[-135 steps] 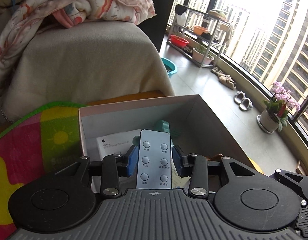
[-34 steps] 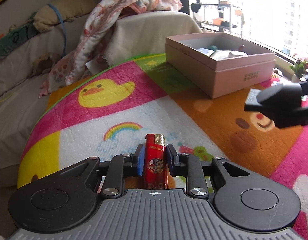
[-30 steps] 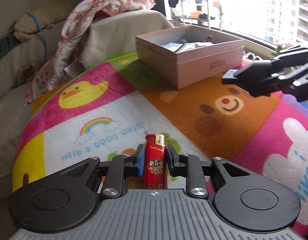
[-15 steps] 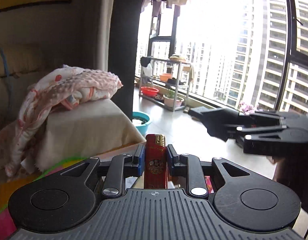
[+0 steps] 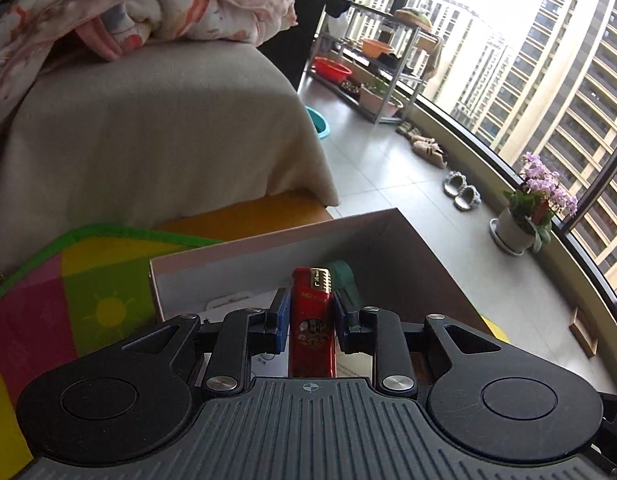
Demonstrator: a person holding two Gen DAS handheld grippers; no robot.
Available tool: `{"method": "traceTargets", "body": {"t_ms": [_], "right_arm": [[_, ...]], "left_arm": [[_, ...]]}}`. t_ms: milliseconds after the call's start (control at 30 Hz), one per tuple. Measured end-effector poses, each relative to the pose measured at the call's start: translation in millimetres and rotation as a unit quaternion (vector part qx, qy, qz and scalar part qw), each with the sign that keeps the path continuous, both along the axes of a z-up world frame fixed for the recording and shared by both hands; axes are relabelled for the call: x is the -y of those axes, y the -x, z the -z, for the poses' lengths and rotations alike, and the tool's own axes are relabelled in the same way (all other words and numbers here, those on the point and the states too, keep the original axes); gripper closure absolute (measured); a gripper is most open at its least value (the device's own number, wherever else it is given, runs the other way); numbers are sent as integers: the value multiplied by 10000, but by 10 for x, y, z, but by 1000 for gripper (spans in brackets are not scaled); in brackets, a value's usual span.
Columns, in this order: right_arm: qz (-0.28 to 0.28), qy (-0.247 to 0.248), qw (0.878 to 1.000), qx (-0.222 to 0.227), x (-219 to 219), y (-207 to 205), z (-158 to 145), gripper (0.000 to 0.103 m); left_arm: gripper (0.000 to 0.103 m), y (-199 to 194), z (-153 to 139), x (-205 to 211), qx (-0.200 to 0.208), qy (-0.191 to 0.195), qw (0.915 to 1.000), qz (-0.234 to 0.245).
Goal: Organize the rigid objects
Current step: 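Carry the lighter with the left tool while the right tool carries the nozzle to the box, then open both tools to drop the lighter and nozzle into the pink box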
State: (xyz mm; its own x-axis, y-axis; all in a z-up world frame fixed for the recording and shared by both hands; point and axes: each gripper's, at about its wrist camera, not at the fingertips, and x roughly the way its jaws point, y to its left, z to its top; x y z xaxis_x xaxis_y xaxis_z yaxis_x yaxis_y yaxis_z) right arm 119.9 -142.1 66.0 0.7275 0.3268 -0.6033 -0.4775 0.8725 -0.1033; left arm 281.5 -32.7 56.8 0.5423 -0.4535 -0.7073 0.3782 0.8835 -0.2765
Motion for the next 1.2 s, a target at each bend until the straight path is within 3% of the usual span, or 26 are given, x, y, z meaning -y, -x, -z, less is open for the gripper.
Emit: {"method": "traceTargets", "body": {"t_ms": [167,300,433,533,600,667,767,933,1033,1200], "right_arm": [[-16,164,9998,-70,-137,-94,117,56],[112,81,9999,-8,-101,-14,101,47],[416,-329,9981,325,115,298,-15,37],[606,-504,9956,501,238,575,-44,32],[753,-536,9947,456,290,728,-9,32],[863,-560,9942,303,306,832,59,32],[1019,-592,9930,22,297,1001,211,32],[1212,-403,9912,-349,240,1178,465,32],[1332,-291,9889,-589,249,1142,596,28],[1743,-433,9817,-639,333,1079,668,9]], "left_arm": [[77,-106,101,7,-178,101,9997,-94],[76,-8,-10,-121,117,253,9987,-421],[76,563,-279,-374,810,541,9933,-625],[76,1257,-411,-507,1462,103,9867,-700],[76,1738,-407,-555,1664,-330,9825,-773],[76,2126,-306,-582,1554,-657,9816,-897],[76,2627,22,-613,1001,-1037,9823,-1199],[74,2953,441,-498,607,-1053,9851,-1219],[72,2984,478,-375,947,-1300,9787,-1275],[72,2940,528,-332,1145,-1044,9776,-1427]]}}
